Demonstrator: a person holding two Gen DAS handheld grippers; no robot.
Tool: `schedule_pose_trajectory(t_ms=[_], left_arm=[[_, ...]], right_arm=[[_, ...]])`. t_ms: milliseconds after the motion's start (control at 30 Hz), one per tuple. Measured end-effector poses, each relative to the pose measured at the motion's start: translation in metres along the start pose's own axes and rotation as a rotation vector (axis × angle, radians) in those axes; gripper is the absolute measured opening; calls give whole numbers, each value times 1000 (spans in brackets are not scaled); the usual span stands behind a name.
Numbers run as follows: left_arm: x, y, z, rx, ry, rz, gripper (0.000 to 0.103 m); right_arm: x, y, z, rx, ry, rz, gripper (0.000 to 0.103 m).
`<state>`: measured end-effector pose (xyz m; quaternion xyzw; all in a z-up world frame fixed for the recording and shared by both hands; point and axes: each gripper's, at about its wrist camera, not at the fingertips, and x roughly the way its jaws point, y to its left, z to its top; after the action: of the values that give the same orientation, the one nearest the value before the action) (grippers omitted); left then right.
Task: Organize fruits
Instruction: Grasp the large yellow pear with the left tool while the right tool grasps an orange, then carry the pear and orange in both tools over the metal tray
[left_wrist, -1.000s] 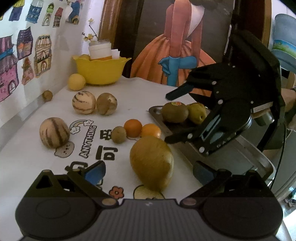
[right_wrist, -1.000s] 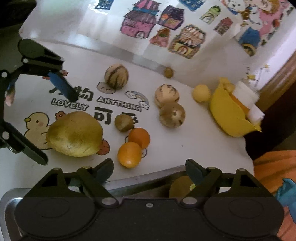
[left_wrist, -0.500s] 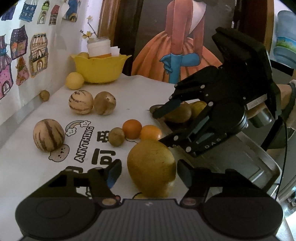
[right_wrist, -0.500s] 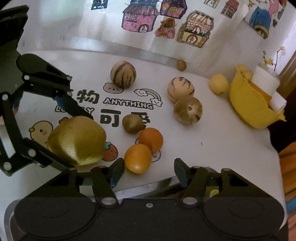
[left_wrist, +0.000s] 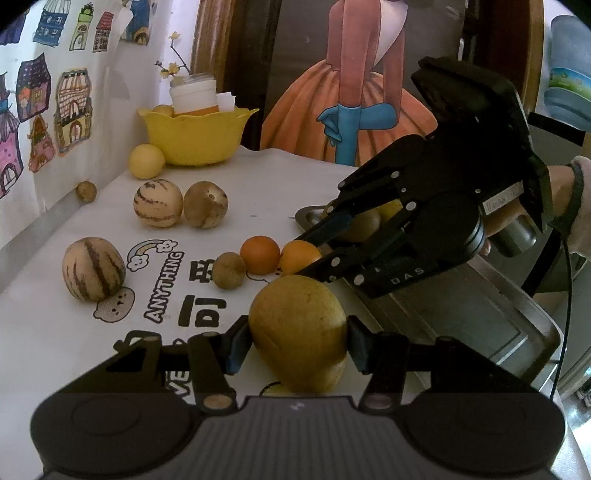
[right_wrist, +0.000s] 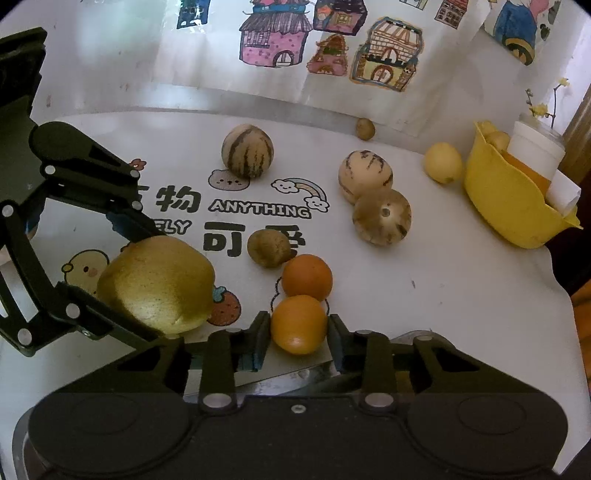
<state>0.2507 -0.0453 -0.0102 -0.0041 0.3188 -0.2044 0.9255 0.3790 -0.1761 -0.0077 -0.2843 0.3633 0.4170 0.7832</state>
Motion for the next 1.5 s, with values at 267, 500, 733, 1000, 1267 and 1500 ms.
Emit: schedule_pose_trajectory(t_ms=[267,500,733,1000,1267,1500], left_arm=[[0,1,-1,-14,-2,-2,58],[-6,4,-6,-59,-15,-10,58],[-20,1,-7,-98,-57,-13,58],[-24,-10,4,-142,-84,-35,58],[-11,-35,22,-160,-101,-73,58],[21,-51,34,-210,-78,-79,58]], right_arm=[[0,1,-2,9,-10,-7,34],[-8,7,-10,58,-60,-16,34],[-36,18,-25,151,-160,-79,34],[-85,18,-58,307,-230,-212,34],[-112,11,-106,454,-222,-345,34],[-114,13,-128,498,-205,-405,34]])
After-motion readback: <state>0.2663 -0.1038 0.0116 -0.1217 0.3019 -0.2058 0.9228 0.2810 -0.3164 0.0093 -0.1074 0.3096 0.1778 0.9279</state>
